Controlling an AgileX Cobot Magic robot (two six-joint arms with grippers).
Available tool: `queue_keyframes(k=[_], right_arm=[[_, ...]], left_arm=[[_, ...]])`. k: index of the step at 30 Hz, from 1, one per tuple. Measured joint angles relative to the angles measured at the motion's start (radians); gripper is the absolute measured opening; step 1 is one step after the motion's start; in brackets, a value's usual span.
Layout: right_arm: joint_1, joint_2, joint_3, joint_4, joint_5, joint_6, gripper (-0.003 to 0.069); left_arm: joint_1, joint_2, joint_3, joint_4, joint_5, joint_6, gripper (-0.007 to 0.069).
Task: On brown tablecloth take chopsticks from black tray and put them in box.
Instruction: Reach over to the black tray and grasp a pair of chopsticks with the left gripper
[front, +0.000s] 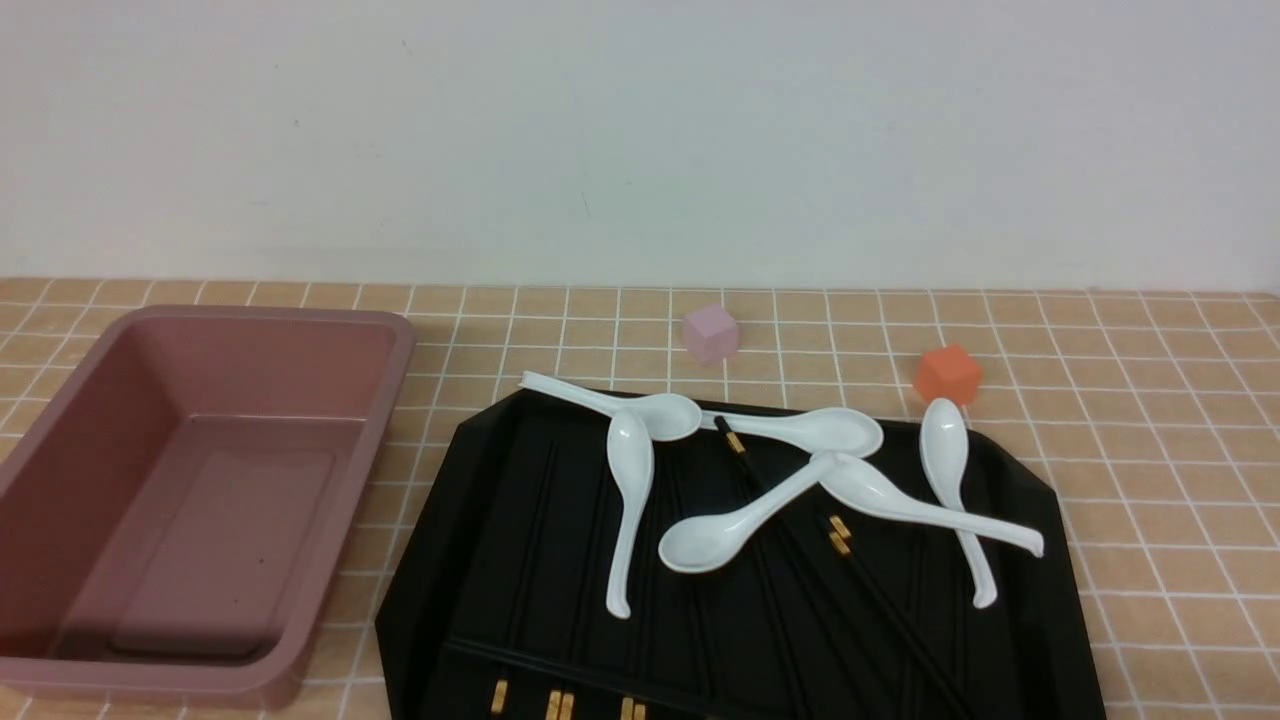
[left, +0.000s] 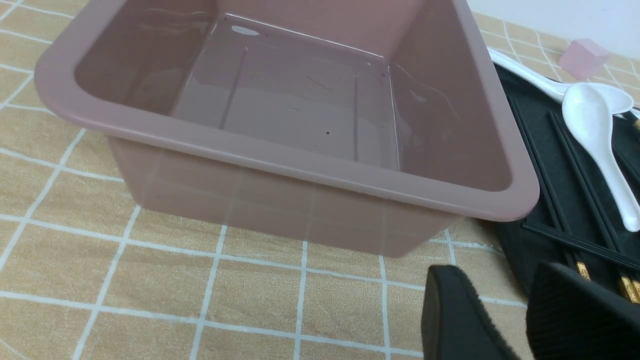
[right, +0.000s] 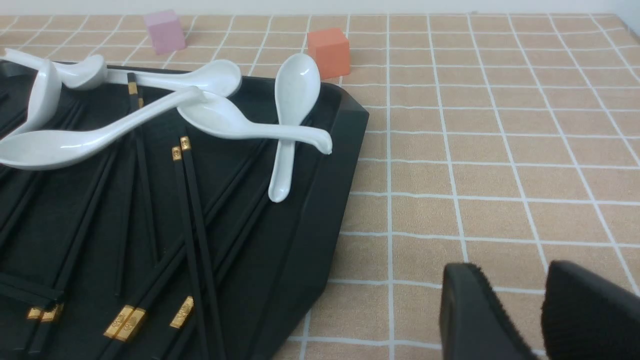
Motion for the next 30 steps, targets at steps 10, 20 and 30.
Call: queue_keyframes(k=[10, 20, 30], right_arm=[[0.0, 0.0, 0.0, 0.0, 0.0, 0.0, 0.024], [0.0, 0.0, 0.0, 0.0, 0.0, 0.0, 0.024], [0.0, 0.0, 0.0, 0.0, 0.0, 0.0, 0.024]], left_arm=[[0.0, 0.0, 0.0, 0.0, 0.0, 0.0, 0.0239], [0.0, 0.0, 0.0, 0.01, 0.0, 0.0, 0.0239], [0.0, 0.0, 0.0, 0.035, 0.0, 0.0, 0.0239]])
